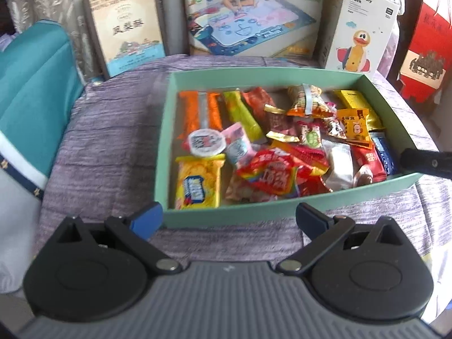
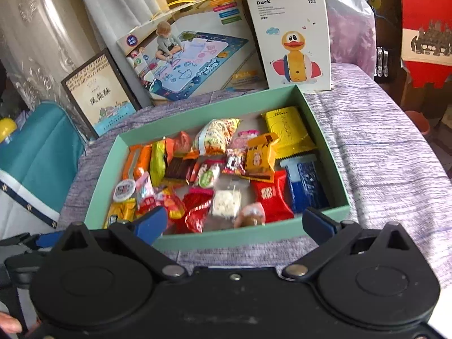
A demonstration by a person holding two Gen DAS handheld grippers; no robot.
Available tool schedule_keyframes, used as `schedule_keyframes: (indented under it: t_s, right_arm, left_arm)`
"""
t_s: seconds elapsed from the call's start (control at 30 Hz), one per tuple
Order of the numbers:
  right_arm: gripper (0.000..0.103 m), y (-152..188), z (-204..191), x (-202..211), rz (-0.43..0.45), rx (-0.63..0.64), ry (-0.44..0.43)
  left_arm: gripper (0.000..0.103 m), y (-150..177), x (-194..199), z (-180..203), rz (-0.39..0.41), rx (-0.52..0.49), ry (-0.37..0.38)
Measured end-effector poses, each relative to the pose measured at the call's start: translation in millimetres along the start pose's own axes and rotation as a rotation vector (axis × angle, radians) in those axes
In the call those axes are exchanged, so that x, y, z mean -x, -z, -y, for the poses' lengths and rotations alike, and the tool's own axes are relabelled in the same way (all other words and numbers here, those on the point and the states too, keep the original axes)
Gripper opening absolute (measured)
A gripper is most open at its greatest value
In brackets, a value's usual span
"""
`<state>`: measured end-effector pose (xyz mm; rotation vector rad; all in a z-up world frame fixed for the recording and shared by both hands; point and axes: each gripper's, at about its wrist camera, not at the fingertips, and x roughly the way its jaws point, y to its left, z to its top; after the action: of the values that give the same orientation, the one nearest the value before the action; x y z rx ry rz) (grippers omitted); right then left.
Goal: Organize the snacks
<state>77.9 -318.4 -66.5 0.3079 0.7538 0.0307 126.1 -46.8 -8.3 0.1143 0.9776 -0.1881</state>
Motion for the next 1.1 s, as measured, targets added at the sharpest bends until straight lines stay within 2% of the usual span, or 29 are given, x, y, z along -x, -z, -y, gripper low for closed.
schedule_keyframes:
  t_s: [0.27, 0.63, 1.1]
  right_arm:
    - [0.103, 22.8, -8.6, 14.2, -0.025, 0.052, 0.045]
    - [0.103, 48.2, -16.7, 18.1, -0.065, 0.098, 0.073]
    - [0.103, 47.6, -17.4, 13.4, -0.086, 0.131, 0.093]
  left_arm:
    - [0.103, 19.9, 17.0, -14.2, 0.015, 0.043, -0.035]
    - [0.103, 39.9, 19.1, -17.6, -0.019, 0.045, -0.045]
    - [0.103, 46.7, 12.9, -17.8, -0.053, 0.04, -0.038]
